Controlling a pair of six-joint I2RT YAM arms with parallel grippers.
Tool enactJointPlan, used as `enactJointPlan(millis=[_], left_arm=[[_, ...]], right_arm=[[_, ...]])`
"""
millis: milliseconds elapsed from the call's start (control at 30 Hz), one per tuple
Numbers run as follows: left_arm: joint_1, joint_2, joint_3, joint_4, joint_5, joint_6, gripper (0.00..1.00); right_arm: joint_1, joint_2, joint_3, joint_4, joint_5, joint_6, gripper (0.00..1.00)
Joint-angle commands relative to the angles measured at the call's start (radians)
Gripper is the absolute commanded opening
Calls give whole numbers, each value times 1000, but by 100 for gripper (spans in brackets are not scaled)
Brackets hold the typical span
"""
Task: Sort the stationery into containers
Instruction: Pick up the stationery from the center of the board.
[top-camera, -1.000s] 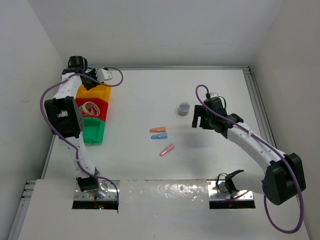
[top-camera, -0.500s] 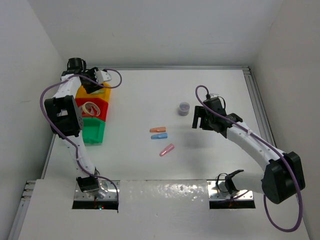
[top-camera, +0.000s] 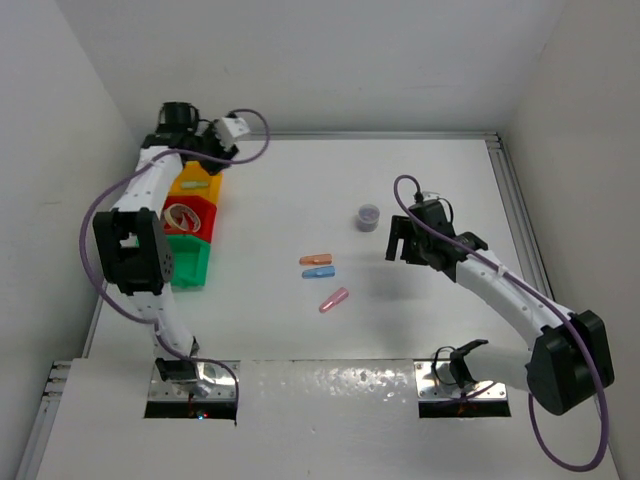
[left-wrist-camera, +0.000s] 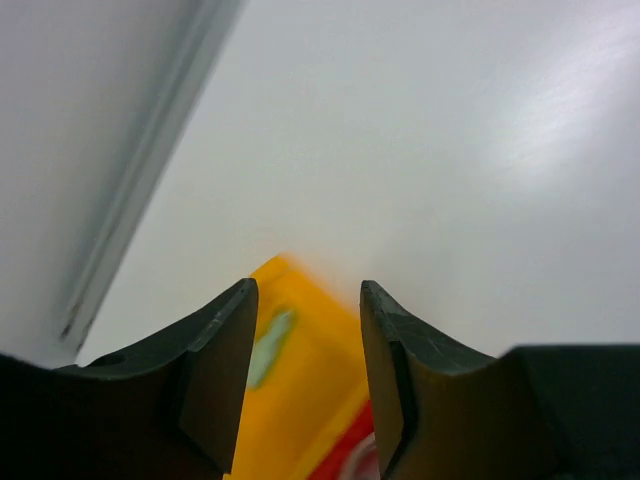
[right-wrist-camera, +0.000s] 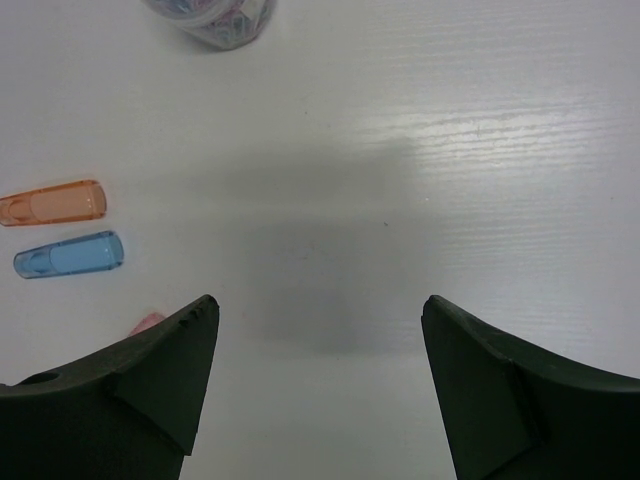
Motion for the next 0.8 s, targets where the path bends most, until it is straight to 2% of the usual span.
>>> enactJointPlan(millis=[0, 133, 300, 767], left_arm=[[-206, -110, -163, -128, 64, -109, 43], [-354, -123, -314, -153, 42, -138, 54], [-518, -93, -373, -73, -39, -248, 56], [-685, 23, -344, -51, -140, -275, 58]], right_arm=[[6, -44, -31, 33, -1, 26, 81], [8, -67, -60, 31, -6, 31, 81], [12, -116, -99, 34, -8, 37, 81], [11, -300, -249, -1, 72, 64, 81]])
